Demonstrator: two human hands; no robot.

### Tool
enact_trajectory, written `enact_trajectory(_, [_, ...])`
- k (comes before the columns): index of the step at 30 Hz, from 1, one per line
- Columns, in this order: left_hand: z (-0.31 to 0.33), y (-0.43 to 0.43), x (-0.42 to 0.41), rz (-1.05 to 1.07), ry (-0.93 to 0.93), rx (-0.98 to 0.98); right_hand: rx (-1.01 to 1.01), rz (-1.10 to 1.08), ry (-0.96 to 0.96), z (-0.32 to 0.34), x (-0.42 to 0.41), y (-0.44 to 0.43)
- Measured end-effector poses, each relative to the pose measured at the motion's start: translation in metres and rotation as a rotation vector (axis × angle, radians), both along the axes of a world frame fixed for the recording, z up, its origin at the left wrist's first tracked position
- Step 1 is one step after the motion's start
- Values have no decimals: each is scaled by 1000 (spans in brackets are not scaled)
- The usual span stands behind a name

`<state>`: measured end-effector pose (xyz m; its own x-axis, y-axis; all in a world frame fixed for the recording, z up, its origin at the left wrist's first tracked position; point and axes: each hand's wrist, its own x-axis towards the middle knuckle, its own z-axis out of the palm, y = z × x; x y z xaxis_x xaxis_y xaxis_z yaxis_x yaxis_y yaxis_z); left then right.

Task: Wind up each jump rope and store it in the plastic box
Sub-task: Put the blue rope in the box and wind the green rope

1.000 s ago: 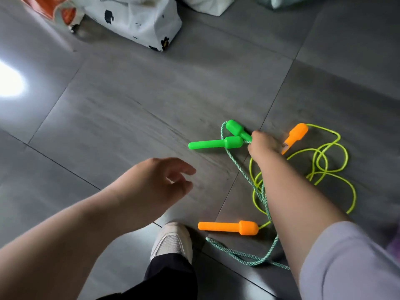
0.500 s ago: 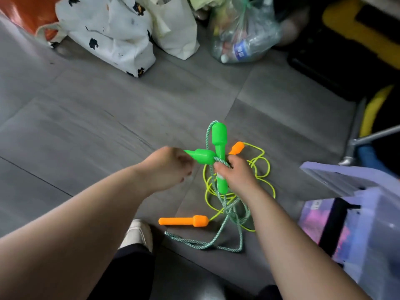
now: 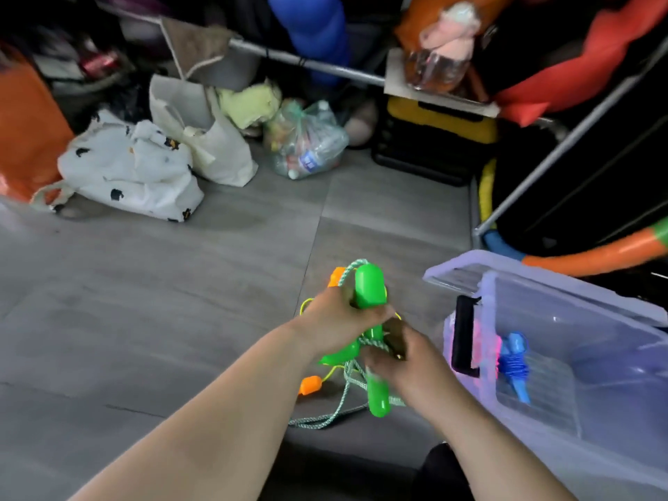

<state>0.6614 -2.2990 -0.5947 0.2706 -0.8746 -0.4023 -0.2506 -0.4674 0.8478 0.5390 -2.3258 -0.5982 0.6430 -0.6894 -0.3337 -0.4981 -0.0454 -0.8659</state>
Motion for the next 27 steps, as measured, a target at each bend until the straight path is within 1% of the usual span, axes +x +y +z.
enact_trajectory(1, [0,-1,-5,63,73,-30,-48,-32,-15,-2,-4,4])
enact_trajectory(4, [17,-7,-13,396,374,-191,-212,-103,-19,2,-20,6])
enact_trajectory(6, [30,-8,-14,505,544,-265,-192,-104,-16,10,-33,1])
enact_trajectory(7, [33,-6,-15,511,554,-262,-182,-46,22,12,-40,0])
enact_trajectory(8, [31,-2,-16,496,511,-240,-198,50,86,12,-44,0])
enact_trajectory(9, [27,4,-20,481,421,-209,-226,147,141,11,-49,2])
enact_trajectory(11, [13,18,-23,444,205,-158,-224,237,190,9,-58,4])
enact_trajectory(13, [4,31,-22,307,29,-111,-151,261,139,12,-63,-1])
enact_trajectory(14, [2,36,-20,206,-25,-83,-97,267,94,16,-63,-4])
enact_trajectory(15, [3,38,-19,119,-39,-59,-20,263,36,22,-62,-8])
enact_trajectory(17, [5,40,-20,36,52,-51,103,231,-76,29,-59,-16])
enact_trajectory(20, [3,40,-30,33,308,-39,231,164,-264,31,-54,-24])
enact_trajectory(21, [1,39,-32,36,377,-36,283,115,-327,29,-51,-27])
enact_trajectory(24, [-6,32,-29,22,584,-38,459,-119,-500,22,-44,-38])
enact_trajectory(25, [-8,28,-27,-7,605,-39,497,-167,-536,20,-40,-41])
enact_trajectory(27, [-15,21,-24,-61,541,-30,516,-189,-556,17,-35,-46])
